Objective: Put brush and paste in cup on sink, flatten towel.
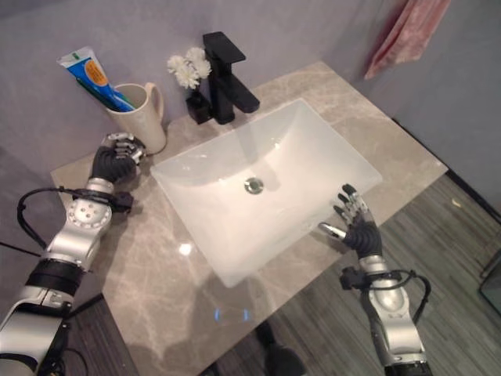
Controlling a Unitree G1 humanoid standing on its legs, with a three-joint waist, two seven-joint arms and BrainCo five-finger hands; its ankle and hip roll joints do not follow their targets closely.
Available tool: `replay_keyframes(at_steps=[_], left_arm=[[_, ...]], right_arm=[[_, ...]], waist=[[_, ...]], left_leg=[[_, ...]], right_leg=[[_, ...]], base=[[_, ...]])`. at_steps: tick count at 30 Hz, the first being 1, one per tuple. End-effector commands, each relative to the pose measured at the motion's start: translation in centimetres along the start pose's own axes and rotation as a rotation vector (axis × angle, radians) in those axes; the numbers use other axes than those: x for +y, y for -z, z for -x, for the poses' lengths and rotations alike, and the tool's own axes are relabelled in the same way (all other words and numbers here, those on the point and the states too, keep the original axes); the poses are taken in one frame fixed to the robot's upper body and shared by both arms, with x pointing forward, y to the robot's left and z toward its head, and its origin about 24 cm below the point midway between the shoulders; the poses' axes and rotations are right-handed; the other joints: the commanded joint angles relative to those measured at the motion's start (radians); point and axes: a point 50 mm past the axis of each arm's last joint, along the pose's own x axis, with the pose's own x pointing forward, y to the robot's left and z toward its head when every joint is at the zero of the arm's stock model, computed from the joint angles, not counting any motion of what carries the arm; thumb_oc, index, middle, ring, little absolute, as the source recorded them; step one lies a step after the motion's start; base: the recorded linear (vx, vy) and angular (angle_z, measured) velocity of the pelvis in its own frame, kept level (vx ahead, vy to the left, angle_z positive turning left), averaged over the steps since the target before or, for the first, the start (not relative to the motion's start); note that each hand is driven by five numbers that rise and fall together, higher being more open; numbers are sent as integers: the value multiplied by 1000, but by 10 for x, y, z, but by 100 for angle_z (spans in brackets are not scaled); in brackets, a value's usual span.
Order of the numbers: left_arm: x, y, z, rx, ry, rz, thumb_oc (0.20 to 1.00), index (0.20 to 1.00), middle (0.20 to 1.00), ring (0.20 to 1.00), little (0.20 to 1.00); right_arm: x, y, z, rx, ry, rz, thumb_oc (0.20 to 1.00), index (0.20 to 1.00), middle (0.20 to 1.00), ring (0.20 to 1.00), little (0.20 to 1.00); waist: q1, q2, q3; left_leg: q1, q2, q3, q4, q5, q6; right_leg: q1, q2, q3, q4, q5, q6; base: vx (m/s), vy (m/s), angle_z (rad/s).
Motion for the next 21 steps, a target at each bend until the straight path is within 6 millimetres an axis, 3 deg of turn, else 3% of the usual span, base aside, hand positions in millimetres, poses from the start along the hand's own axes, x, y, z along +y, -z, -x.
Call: replay_keyframes(at_steps=[1, 21], left_arm=[[28, -31, -25, -108, -72, -65, 200, 200, 200, 200, 200], [31, -35, -29, -116, -73, -79, 200, 200, 200, 200, 200]], right_arm=[[-18, -18, 5, -85, 23, 40, 1000, 1000, 1000, 1000, 1000], [-20, -19, 8, -88, 35, 41, 1000, 1000, 1000, 1000, 1000]], waist=[[-4, -6, -23], [-17, 1, -18]], left_leg=[[82, 24, -65, 16, -152, -27], [84, 27, -56, 17, -151, -30]], right_leg=[[7, -52, -92, 10, -82, 76], [0, -49, -88, 13, -82, 74]], base=[[0, 0, 0], [0, 0, 0]])
